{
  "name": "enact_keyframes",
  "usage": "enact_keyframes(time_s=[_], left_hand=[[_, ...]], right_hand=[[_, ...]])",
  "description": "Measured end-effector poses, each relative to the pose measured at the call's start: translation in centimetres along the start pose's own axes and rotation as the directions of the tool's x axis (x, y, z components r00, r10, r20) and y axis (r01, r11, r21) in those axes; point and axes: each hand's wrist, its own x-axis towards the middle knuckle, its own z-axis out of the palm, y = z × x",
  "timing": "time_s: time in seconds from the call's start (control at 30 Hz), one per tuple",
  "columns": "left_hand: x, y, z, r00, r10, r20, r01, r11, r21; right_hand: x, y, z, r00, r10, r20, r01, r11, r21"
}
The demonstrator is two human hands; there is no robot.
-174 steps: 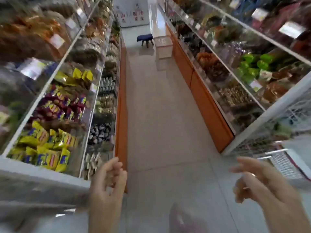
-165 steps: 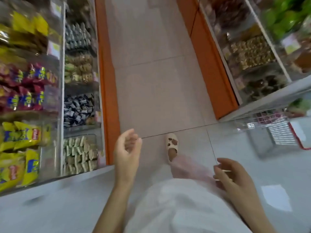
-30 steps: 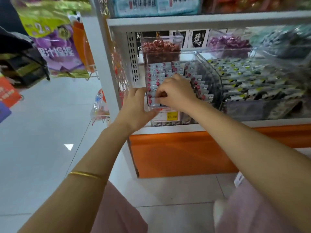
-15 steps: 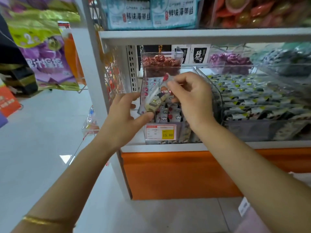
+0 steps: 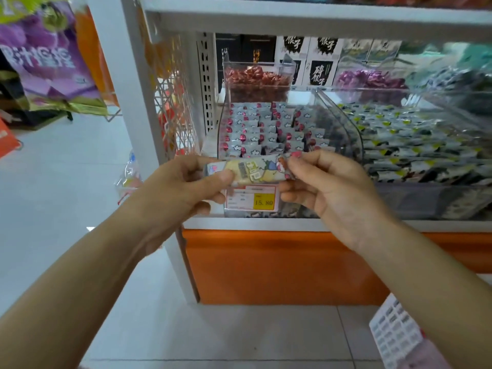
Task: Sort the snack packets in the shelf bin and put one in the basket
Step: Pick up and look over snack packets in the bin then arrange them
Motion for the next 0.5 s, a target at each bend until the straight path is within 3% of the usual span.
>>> enact_keyframes(time_s=[0.1,0.23,0.5], left_hand=[[-0.23,-0.52,-0.34,0.997,-0.078,0.009,0.078,0.965,-0.251],[-0.46,-0.83,-0.49,0.991,-0.137,0.006,0.125,0.883,-0.453],[-0.27,-1.06,0.11,0.975,-0.224,0.007,0.177,0.751,-0.636]], right_hand=[[-0.1,0.11,-0.36,0.999,0.053,0.005,-0.053,0.999,-0.001],[-0.34,0.03,-0.55,0.991,0.131,0.028,-0.133,0.985,0.109],[-0.41,-0.08,-0.49,0.975,0.22,0.029,-0.218,0.925,0.313]])
